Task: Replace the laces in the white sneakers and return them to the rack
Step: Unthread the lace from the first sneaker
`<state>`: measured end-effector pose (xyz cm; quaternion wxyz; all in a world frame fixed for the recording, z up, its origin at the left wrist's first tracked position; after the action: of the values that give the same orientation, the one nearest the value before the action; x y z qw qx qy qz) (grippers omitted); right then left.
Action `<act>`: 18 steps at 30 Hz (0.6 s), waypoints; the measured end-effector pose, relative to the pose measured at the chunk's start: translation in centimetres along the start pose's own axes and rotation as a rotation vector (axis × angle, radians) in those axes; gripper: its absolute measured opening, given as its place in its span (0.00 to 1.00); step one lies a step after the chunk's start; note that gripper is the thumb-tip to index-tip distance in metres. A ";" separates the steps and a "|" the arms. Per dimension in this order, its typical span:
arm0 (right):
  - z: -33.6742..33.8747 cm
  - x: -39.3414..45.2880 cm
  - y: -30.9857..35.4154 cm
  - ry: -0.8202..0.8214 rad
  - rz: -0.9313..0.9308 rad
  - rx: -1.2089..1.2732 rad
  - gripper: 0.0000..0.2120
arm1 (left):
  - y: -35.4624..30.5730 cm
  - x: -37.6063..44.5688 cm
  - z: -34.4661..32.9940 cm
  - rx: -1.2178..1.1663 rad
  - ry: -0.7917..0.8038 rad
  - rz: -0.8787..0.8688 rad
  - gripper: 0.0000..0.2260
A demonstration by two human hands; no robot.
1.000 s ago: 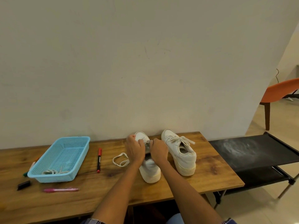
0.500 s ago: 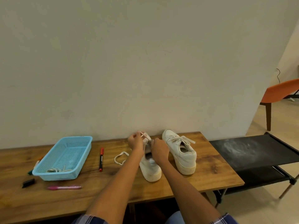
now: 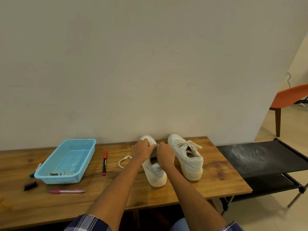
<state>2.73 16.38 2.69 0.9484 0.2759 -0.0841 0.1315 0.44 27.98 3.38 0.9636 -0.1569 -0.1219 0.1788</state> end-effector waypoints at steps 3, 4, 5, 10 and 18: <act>-0.1 0.0 0.2 0.011 0.010 -0.029 0.07 | -0.5 -0.4 -0.1 0.050 0.019 -0.014 0.09; -0.1 0.0 0.2 0.015 0.009 -0.029 0.06 | -0.9 -0.5 0.1 0.089 -0.001 -0.024 0.08; -0.1 -0.1 0.1 0.016 0.005 -0.025 0.06 | -1.5 -0.7 0.4 0.127 -0.035 -0.042 0.08; 0.1 -0.2 0.0 0.013 0.001 -0.011 0.06 | -2.6 -1.2 1.7 -0.004 -0.161 0.007 0.08; 0.3 -0.2 0.0 -0.038 0.004 0.044 0.11 | 1.3 -0.3 -0.1 -1.107 -0.019 0.518 0.12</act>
<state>2.48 16.14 2.88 0.9402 0.2989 -0.0999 0.1297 -0.22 28.99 2.74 0.6629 -0.6574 -0.1632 0.3189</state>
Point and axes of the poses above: each hand's wrist, its own x-axis towards the middle knuckle, its own z-axis out of the back of the hand, y = z × x, the point moved 8 cm from there along x, towards the middle knuckle, and after that the axes turned 10 degrees about x, right-handed, at the moved point
